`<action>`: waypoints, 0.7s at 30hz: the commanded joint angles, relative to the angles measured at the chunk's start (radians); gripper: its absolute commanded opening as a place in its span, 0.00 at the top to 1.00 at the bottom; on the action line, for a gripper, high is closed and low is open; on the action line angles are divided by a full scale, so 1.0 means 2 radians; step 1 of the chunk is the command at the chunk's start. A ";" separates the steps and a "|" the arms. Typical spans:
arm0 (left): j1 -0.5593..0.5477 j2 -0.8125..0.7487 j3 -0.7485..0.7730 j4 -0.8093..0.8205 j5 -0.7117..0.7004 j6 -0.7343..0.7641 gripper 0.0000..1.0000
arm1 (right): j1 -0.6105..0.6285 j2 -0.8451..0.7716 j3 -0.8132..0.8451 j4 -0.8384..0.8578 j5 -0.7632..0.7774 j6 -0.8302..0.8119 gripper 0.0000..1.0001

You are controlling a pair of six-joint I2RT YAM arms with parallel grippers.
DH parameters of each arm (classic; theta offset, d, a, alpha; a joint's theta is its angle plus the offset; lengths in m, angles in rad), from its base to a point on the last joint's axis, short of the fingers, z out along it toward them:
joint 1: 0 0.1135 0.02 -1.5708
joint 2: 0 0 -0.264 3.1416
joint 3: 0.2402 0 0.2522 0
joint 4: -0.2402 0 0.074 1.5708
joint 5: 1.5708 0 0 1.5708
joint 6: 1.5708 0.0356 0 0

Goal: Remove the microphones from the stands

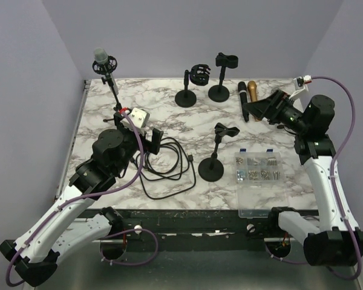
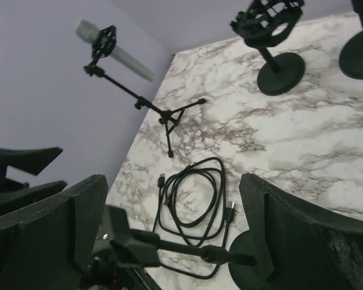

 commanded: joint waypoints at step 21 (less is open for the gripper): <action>0.002 0.007 0.012 -0.008 0.005 -0.006 0.01 | 0.277 0.016 0.155 -0.242 0.274 -0.138 0.08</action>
